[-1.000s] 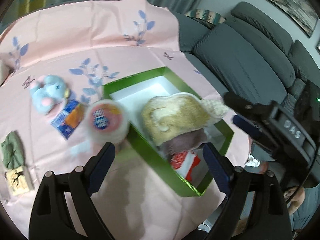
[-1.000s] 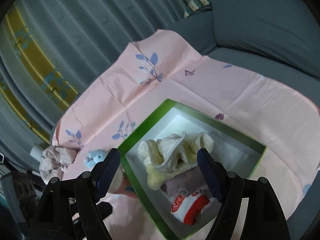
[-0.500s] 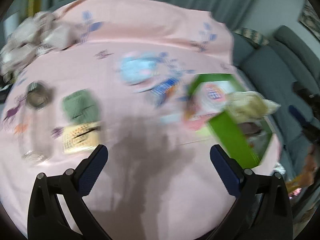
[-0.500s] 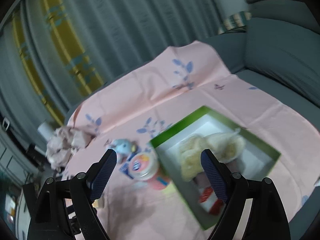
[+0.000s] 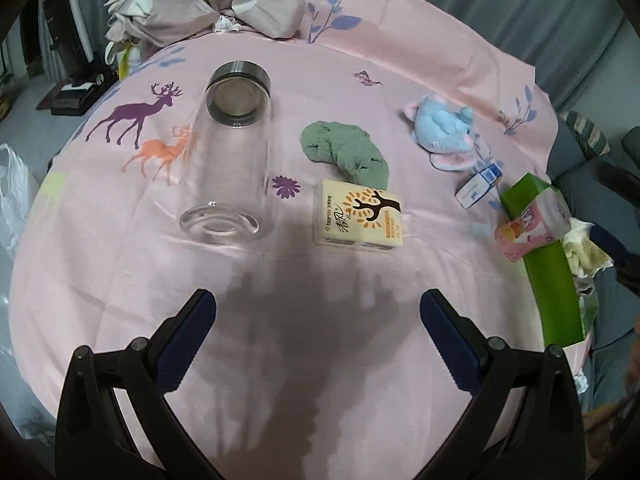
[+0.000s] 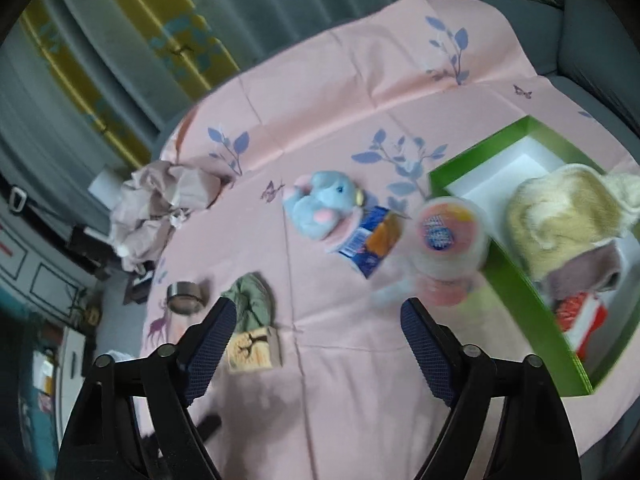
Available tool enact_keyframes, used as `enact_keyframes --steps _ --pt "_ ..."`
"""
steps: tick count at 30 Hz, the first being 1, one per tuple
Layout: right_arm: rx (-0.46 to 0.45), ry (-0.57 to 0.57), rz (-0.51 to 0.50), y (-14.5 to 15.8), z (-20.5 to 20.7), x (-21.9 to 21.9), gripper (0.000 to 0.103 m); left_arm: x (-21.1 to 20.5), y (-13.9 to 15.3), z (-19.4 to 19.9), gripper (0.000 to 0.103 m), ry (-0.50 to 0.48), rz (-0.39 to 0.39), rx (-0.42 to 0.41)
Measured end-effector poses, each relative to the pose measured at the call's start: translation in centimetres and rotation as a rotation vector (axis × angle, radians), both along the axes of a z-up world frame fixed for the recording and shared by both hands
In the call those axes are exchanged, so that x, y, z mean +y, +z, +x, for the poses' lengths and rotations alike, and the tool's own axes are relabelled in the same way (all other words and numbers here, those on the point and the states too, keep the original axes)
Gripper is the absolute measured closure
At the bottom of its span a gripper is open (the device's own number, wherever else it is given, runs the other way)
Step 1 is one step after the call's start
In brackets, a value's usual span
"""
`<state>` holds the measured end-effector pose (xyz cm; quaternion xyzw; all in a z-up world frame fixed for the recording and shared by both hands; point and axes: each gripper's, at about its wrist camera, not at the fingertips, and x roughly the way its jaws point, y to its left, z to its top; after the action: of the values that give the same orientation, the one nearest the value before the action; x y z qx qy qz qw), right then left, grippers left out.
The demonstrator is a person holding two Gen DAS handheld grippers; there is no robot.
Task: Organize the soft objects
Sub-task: 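Withdraw the right gripper from the box toward the blue tissue pack, then grasp the blue burger-print tissue pack with the right gripper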
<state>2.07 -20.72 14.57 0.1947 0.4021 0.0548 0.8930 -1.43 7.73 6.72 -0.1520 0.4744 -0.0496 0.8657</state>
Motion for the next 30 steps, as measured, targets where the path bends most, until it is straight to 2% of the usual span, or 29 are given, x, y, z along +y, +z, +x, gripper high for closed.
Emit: enact_keyframes --steps 2,5,8,11,16,18,20,22,25,30 --pt "0.034 -0.017 -0.060 -0.6 1.8 1.8 0.033 0.1 0.1 -0.1 0.001 -0.004 -0.006 -0.006" --pt "0.111 -0.049 -0.133 -2.2 4.6 3.9 0.038 0.3 0.0 -0.5 0.001 -0.011 -0.013 -0.012" --pt "0.187 -0.132 -0.230 -4.3 7.2 4.7 0.041 0.3 -0.4 -0.8 0.001 -0.041 -0.023 -0.008" --pt "0.199 -0.231 -0.370 -5.3 8.9 5.3 0.041 0.5 -0.7 -0.9 0.001 -0.054 -0.037 -0.001" --pt "0.275 -0.249 -0.409 -6.9 11.9 5.3 0.045 1.0 -0.9 -1.0 0.001 -0.052 -0.052 0.002" --pt "0.294 -0.255 -0.430 -7.4 12.7 5.2 0.058 1.2 -0.9 -0.9 0.001 -0.053 -0.055 0.007" --pt "0.308 -0.253 -0.463 -7.9 13.3 5.3 0.065 1.3 -0.9 -0.9 0.001 -0.052 -0.060 0.009" --pt "0.288 -0.229 -0.492 -7.9 13.2 5.6 0.068 1.6 -0.9 -1.0 0.001 -0.057 -0.087 0.009" --pt "0.261 -0.179 -0.456 -7.2 11.9 5.7 0.071 1.9 -0.8 -1.1 0.001 -0.051 -0.094 0.008" --pt "0.208 0.020 -0.280 -5.4 6.3 6.4 0.071 2.2 -0.5 -1.4 0.001 -0.044 -0.101 -0.002"
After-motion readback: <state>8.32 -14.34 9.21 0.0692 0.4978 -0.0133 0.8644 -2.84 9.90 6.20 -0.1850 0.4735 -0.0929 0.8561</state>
